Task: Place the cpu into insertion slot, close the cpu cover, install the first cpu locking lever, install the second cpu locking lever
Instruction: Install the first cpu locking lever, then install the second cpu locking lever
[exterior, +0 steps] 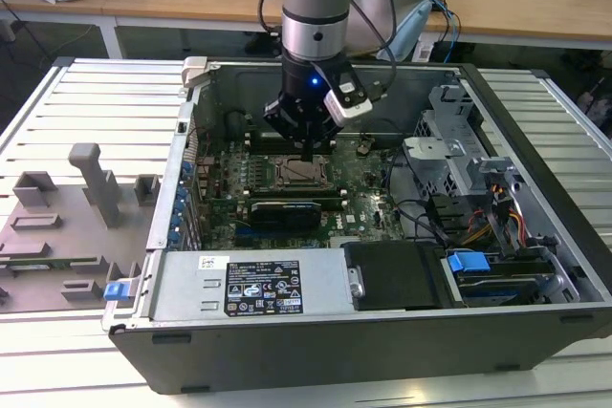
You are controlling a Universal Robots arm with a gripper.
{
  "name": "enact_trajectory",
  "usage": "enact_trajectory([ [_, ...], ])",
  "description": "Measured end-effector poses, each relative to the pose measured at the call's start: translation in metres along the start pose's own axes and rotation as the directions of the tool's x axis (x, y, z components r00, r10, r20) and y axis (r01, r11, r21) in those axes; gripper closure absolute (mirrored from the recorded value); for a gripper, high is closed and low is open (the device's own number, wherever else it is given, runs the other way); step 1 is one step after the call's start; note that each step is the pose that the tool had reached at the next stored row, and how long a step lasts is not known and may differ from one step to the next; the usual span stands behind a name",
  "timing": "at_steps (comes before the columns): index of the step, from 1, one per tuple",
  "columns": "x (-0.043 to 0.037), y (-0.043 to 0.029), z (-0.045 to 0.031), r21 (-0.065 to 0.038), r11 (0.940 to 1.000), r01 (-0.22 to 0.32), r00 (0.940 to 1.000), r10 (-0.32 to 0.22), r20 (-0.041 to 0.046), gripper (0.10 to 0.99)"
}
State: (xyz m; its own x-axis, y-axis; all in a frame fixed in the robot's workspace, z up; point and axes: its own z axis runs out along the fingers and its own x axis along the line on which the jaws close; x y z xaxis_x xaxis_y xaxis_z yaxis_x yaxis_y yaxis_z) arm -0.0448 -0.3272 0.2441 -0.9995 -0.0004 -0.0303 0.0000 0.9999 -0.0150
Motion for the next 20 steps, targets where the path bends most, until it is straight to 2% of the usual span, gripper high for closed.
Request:
enact_trajectory([
  [2, 0.0001, -0.0005, -0.0038, 0.0, 1.0, 0.0, 1.0, 0.0, 0.0009, 0.98],
  [5, -0.0001, -0.0007, -0.0134, 0.0, 1.0, 0.0, 1.0, 0.0, 0.0015, 0.98],
  [20, -0.0001, -0.0007, -0.0136, 0.0, 1.0, 0.0, 1.0, 0.0, 0.0016, 0.98],
])
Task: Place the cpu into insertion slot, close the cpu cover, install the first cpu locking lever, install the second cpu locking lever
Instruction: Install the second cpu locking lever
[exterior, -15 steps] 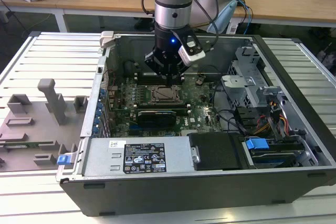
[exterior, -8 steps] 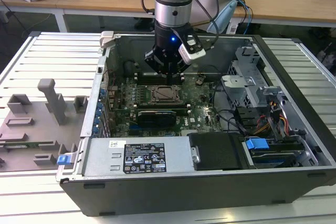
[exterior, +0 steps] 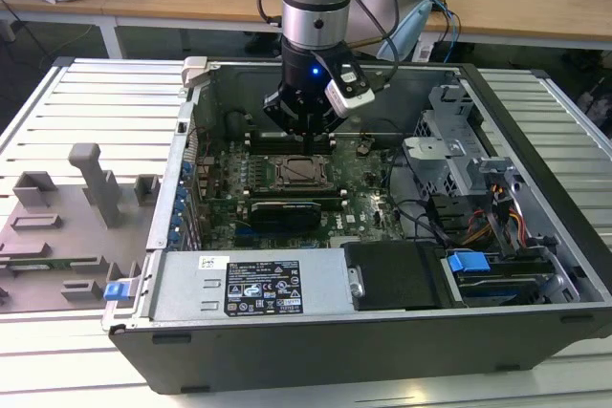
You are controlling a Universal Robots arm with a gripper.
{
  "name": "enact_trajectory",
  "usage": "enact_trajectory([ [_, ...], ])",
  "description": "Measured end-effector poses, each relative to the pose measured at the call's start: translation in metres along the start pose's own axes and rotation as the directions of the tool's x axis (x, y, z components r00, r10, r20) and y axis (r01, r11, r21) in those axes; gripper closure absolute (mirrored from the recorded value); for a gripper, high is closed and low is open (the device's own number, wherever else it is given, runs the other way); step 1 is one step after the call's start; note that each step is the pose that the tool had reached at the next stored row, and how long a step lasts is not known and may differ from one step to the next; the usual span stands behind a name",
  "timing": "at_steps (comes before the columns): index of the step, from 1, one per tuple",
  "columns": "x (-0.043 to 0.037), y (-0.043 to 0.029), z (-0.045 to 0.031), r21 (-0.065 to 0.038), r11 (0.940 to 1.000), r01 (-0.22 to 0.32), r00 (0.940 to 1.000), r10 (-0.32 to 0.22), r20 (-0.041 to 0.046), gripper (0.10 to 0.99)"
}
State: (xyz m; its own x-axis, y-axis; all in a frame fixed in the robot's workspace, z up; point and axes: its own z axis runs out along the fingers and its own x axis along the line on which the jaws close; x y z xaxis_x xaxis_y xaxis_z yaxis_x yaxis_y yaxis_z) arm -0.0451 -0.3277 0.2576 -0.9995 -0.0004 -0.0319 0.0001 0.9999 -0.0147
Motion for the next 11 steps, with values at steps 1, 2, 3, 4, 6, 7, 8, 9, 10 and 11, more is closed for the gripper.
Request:
enact_trajectory([
  [1, 0.0, 0.0, 0.0, 0.0, 1.0, 0.0, 1.0, 0.0, -0.0001, 0.98],
  [2, 0.0, -0.0001, 0.0001, 0.0, 1.0, 0.0, 1.0, 0.0, 0.0, 0.98],
  [3, 0.0, -0.0004, 0.0001, -0.001, 1.0, 0.0, 1.0, 0.0, 0.0001, 0.98],
  [4, 0.0, -0.0013, 0.0001, -0.002, 1.0, 0.0, 1.0, 0.0, 0.0, 0.98],
  [6, 0.0002, -0.0051, 0.0004, -0.007, 1.0, 0.0, 1.0, 0.0, 0.0, 0.98],
  [7, 0.0002, -0.0074, 0.0007, -0.009, 1.0, 0.0, 1.0, 0.0, 0.0001, 0.98],
  [8, 0.0003, -0.0102, 0.001, -0.011, 0.9999, 0.0, 1.0, 0.0, -0.0001, 0.98],
  [9, 0.0004, -0.0132, 0.0016, -0.012, 0.9999, 0.0, 1.0, 0.0, 0.0, 0.98],
  [10, 0.0006, -0.0192, 0.0024, -0.015, 0.9999, -0.001, 1.0, 0.001, -0.0001, 0.98],
  [11, 0.0006, -0.0228, 0.0029, -0.016, 0.9999, 0.0, 1.0, 0.0, 0.0001, 0.98],
])
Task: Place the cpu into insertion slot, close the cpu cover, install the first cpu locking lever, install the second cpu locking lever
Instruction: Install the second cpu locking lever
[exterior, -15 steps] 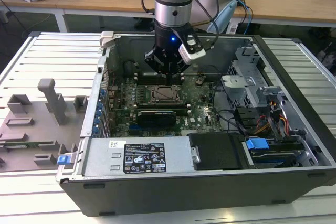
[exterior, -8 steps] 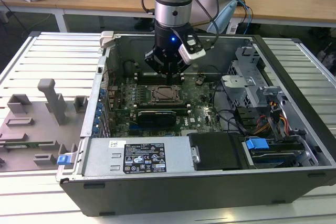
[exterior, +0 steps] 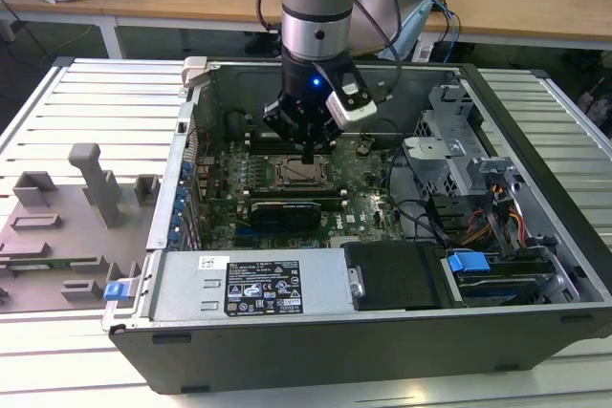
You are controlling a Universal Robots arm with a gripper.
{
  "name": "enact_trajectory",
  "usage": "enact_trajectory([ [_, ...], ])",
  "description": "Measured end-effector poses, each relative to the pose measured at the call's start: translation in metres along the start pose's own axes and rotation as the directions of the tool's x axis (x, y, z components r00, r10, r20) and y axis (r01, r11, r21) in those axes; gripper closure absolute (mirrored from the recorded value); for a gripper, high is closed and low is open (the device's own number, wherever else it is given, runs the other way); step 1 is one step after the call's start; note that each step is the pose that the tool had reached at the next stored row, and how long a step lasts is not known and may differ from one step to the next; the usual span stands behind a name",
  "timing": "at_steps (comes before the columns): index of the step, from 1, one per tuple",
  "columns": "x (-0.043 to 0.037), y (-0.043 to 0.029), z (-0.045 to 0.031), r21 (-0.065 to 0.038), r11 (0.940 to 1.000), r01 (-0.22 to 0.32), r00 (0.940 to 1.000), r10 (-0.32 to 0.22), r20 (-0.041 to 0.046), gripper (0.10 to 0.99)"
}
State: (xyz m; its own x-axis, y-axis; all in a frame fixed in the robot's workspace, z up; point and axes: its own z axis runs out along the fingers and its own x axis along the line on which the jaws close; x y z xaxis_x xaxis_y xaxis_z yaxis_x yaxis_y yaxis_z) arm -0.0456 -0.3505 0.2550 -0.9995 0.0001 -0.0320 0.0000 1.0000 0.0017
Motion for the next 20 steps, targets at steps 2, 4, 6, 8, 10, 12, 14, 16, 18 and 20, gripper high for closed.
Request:
enact_trajectory([
  [2, 0.0003, -0.0088, 0.0008, -0.003, 1.0, 0.0, 1.0, 0.0, -0.0001, 0.98],
  [4, 0.0005, -0.0166, 0.0023, -0.007, 1.0, 0.0, 1.0, 0.0, -0.0001, 0.98],
  [6, 0.0007, -0.0235, 0.0041, -0.021, 0.9998, -0.001, 1.0, 0.001, -0.0002, 0.98],
  [8, 0.0027, -0.0355, 0.0049, -0.135, 0.9908, -0.004, 1.0, 0.004, -0.0004, 0.98],
  [10, 0.0047, -0.0397, 0.0057, -0.148, 0.989, -0.005, 1.0, 0.005, -0.0004, 0.98],
  [12, 0.0095, -0.0433, 0.0068, -0.165, 0.9863, -0.005, 1.0, 0.005, -0.0005, 0.98],
  [14, 0.0147, -0.0448, 0.0076, -0.182, 0.9834, -0.006, 1.0, 0.006, -0.0006, 0.98],
  [16, 0.0185, -0.0452, 0.0129, -0.201, 0.9795, -0.006, 1.0, 0.006, -0.0007, 0.98],
  [18, 0.0199, -0.0452, 0.0174, -0.201, 0.9795, -0.006, 1.0, 0.006, -0.0008, 0.98],
  [20, 0.0276, -0.0458, 0.0288, -0.202, 0.9794, 0.004, 1.0, -0.004, -0.0007, 0.98],
])
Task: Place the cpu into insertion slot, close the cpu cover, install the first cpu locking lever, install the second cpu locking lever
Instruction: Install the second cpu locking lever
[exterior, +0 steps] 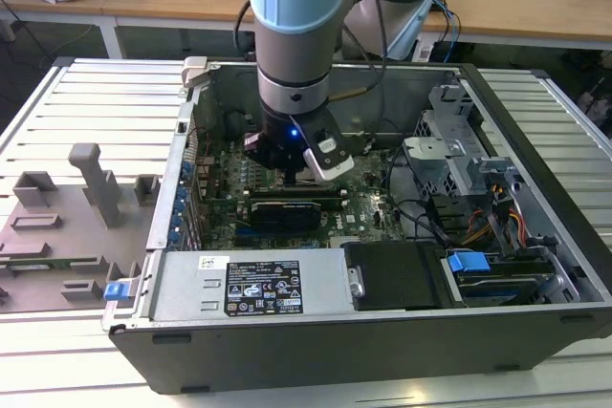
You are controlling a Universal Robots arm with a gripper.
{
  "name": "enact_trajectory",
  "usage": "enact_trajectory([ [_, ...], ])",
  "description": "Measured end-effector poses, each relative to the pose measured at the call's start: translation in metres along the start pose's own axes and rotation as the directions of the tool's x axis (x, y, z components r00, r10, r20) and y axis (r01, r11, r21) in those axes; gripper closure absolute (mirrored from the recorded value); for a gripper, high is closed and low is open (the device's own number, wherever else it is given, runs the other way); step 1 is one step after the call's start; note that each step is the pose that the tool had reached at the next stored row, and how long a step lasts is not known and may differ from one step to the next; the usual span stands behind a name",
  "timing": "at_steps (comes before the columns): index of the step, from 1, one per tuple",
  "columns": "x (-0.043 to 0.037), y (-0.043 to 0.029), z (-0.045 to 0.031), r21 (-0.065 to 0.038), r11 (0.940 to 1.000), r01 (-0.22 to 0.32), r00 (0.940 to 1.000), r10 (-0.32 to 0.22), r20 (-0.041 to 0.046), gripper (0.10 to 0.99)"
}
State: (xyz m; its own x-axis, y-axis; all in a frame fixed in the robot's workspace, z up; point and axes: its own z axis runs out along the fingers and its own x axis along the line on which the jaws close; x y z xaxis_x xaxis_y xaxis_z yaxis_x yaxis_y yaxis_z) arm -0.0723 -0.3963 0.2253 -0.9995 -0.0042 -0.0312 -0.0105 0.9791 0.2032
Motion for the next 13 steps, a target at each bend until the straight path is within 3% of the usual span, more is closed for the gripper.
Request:
enact_trajectory([
  [5, 0.0107, -0.0032, 0.0121, -0.003, 0.9998, 0.022, 0.9997, -0.022, -0.0045, 0.98],
  [10, 0.023, -0.0049, 0.0192, -0.015, 0.9989, 0.044, 0.999, -0.044, -0.0084, 0.98],
  [13, 0.0242, -0.0054, 0.022, -0.018, 0.9979, 0.062, 0.998, -0.062, -0.0122, 0.98],
])
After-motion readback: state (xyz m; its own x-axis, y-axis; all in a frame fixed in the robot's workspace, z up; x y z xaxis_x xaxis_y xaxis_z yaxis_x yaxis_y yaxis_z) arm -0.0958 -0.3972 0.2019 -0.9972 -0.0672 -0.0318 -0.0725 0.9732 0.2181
